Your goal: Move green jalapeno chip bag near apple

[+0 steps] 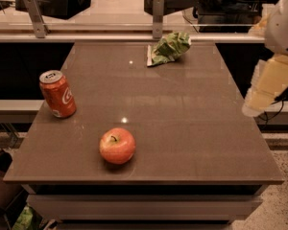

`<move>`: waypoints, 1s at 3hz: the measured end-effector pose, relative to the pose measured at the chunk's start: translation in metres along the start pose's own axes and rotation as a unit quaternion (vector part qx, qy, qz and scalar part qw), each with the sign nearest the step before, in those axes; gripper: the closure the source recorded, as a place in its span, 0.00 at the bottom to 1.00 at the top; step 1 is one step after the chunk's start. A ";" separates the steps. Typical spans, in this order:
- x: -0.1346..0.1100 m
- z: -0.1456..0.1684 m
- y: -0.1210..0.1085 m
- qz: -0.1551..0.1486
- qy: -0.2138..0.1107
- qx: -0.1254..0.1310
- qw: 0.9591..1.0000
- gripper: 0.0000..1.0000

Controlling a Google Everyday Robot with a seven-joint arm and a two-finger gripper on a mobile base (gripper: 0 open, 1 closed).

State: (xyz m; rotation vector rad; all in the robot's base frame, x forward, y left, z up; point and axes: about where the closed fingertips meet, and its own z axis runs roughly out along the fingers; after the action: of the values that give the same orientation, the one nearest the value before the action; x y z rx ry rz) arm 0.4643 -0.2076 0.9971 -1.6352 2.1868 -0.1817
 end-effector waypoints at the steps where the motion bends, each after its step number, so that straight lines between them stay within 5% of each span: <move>1: -0.026 0.023 -0.031 0.017 -0.012 0.026 0.999 0.00; 3: -0.055 0.079 -0.050 0.092 -0.074 0.072 0.990 0.00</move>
Offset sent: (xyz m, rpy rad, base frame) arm 0.1124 0.0577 -0.0440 0.1685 -0.1866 -0.1776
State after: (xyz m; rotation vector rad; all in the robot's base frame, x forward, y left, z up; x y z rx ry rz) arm 0.5529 -0.1602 0.9552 -1.3181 2.1426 -0.1569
